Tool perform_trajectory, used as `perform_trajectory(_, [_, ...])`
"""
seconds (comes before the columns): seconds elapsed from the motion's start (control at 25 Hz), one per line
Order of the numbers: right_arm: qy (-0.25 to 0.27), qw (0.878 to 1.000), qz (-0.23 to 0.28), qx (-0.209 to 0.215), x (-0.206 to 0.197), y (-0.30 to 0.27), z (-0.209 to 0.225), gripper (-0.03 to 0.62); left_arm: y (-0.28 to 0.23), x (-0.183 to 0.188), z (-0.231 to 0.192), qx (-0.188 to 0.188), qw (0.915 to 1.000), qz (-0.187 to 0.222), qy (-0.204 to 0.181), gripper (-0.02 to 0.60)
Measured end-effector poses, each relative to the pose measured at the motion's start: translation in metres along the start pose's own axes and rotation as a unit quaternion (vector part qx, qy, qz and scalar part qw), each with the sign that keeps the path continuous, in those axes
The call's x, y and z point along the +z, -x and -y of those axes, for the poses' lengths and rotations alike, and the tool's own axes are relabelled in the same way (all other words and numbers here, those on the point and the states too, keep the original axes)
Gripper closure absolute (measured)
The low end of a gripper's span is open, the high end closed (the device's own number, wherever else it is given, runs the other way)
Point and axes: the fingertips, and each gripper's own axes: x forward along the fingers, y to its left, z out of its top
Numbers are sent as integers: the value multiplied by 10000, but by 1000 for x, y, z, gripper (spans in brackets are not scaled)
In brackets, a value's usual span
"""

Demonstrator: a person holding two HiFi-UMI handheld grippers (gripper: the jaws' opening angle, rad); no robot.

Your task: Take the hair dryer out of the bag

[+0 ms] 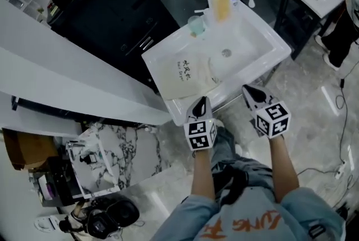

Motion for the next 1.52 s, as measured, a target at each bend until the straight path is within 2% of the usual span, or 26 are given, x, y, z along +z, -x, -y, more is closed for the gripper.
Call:
perform_trajectory(0.16, [-77, 9989, -352, 283, -28, -31, -19, 594, -2, -27, -22, 94, 9996, -210, 168, 578])
perform_trajectory(0.32, [-59, 9974, -572, 431, -40, -60, -25, 594, -12, -28, -53, 266, 9991, -153, 298, 578])
perform_trajectory(0.44, [-154, 9971, -665, 337, -43, -76, -14, 594, -29, -24, -59, 115, 9996, -244, 109, 568])
perform_trajectory(0.56, [193, 9975, -587, 355, -36, -96, -6, 594, -49, -17, -60, -62, 9992, -379, -89, 485])
perform_trajectory(0.72, [271, 9967, -566, 510, -34, -124, -5, 594, -74, -24, -62, -369, 9959, -697, -441, 456])
perform_trajectory(1.0, [-18, 9945, -846, 621, -51, -164, 3, 594, -117, -32, -69, -681, 9811, -1301, -1262, 456])
perform_trajectory(1.08, [-64, 9946, -829, 626, -49, -171, 4, 594, -126, -38, -71, -773, 9720, -1532, -1604, 456])
perform_trajectory(1.2, [-158, 9948, -820, 578, -49, -179, 11, 594, -138, -48, -70, -878, 9526, -1875, -2231, 456])
perform_trajectory(1.24, [-194, 9950, -804, 557, -49, -182, 15, 594, -142, -50, -69, -902, 9487, -1913, -2351, 456])
perform_trajectory(1.36, [-279, 9948, -831, 512, -53, -189, 23, 593, -151, -52, -66, -978, 9448, -1929, -2460, 460])
perform_trajectory(1.52, [-345, 9943, -877, 507, -56, -194, 25, 594, -152, -55, -66, -1089, 9407, -1989, -2522, 511])
